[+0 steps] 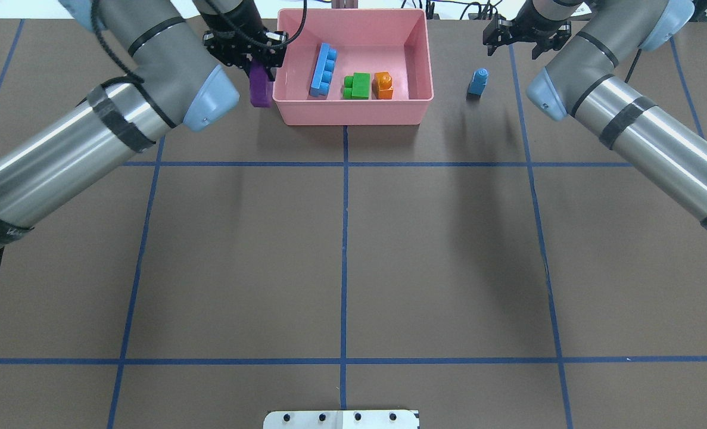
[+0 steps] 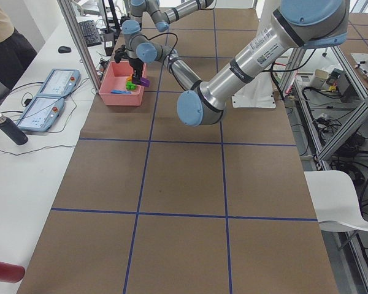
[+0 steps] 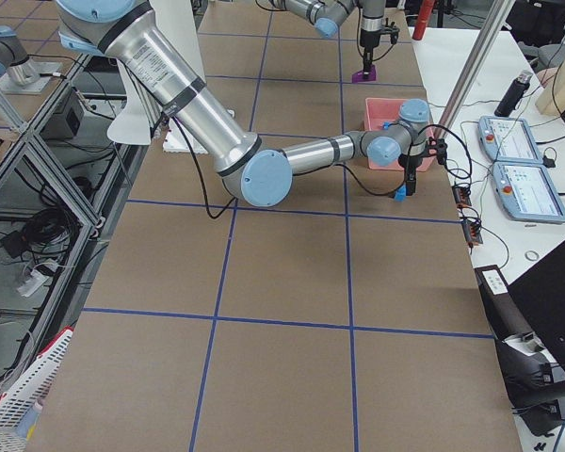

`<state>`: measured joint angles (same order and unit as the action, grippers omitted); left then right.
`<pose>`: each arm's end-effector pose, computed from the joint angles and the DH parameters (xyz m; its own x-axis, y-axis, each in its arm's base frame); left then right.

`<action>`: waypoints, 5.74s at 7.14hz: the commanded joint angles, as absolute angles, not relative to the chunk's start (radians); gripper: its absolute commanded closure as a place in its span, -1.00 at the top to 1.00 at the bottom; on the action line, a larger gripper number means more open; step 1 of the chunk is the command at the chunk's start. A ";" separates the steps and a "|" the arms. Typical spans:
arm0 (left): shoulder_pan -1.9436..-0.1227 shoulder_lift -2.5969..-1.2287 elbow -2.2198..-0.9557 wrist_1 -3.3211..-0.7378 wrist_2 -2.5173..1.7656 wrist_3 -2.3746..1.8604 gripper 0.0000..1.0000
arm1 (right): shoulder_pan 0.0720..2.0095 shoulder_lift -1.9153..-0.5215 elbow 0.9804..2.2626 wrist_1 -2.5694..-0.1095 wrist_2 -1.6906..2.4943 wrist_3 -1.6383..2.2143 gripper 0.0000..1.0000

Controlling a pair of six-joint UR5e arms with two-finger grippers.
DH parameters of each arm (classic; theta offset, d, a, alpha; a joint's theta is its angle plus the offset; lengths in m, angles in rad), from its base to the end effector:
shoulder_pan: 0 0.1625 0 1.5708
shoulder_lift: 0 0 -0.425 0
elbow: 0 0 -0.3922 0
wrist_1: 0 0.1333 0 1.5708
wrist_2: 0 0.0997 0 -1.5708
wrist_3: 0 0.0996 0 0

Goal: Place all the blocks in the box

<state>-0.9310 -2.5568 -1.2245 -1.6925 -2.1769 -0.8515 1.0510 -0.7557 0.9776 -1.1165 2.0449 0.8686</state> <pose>0.4148 -0.6856 0.1535 0.6049 0.0942 -0.7907 0.0347 0.9889 0.1444 -0.3336 -0.7598 0.3744 0.7029 0.0712 0.7078 -0.2309 0.9639 0.1324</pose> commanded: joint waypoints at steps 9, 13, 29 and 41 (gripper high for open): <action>-0.904 -2.754 -0.883 -2.040 -1.950 -1.032 1.00 | 0.945 -0.701 0.769 -0.899 1.908 1.008 1.00; -0.897 -2.749 -0.916 -1.985 -1.951 -1.023 1.00 | 0.937 -0.666 0.710 -0.899 1.902 1.012 -0.06; -1.443 -1.803 -1.784 -1.427 -2.339 0.016 1.00 | 0.880 -0.632 1.146 -1.252 1.990 1.230 1.00; -1.519 -1.655 -1.803 -1.266 -2.338 0.132 1.00 | 1.535 -1.520 1.730 -1.865 2.313 -0.206 1.00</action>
